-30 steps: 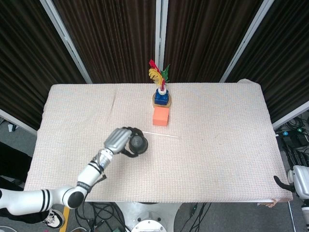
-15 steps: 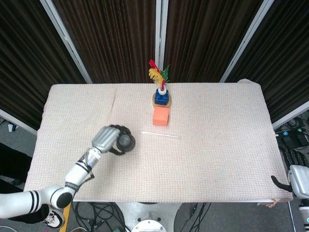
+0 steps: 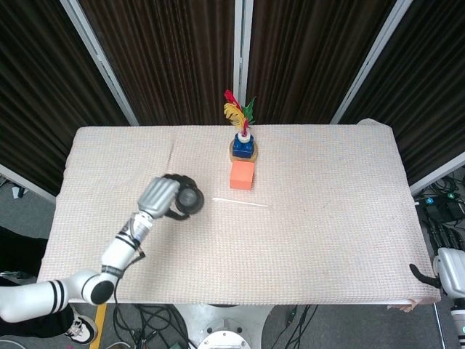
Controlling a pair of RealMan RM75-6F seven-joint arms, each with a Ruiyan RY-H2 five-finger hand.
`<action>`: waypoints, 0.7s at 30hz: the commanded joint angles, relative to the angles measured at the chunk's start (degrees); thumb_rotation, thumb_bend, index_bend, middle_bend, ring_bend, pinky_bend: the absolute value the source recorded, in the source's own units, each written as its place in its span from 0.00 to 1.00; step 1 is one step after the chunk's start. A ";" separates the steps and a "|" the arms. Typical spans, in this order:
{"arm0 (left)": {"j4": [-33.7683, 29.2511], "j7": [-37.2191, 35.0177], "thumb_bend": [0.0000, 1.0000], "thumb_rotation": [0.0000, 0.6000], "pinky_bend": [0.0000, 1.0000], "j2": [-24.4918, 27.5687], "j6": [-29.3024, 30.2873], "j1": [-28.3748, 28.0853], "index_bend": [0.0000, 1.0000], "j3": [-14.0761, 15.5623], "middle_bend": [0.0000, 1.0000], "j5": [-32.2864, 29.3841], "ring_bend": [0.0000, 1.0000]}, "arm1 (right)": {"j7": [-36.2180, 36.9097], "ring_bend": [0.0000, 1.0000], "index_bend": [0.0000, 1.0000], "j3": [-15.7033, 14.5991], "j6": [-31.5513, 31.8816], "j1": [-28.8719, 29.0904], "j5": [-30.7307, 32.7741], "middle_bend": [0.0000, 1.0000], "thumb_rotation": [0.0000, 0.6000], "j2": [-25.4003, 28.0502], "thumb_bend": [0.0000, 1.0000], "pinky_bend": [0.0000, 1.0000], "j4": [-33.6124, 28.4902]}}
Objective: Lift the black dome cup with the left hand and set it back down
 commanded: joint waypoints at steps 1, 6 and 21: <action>3.89 2.69 0.25 1.00 0.29 -1.93 -1.71 -0.54 0.48 0.64 0.53 -7.34 0.29 | 0.02 0.00 0.00 -0.16 -0.13 0.01 -0.14 0.00 1.00 -0.10 0.16 0.00 0.12; -11.82 -0.39 0.25 1.00 0.28 1.26 -3.51 1.29 0.48 5.08 0.53 0.52 0.29 | 0.08 0.00 0.00 -0.19 -0.11 0.04 -0.27 0.00 1.00 -0.15 0.16 0.00 0.18; 10.87 -1.17 0.25 1.00 0.28 -1.92 -0.68 0.28 0.46 -1.63 0.53 -9.02 0.29 | 0.42 0.00 0.00 -0.16 -0.43 0.11 -0.04 0.00 1.00 -0.24 0.16 0.00 0.55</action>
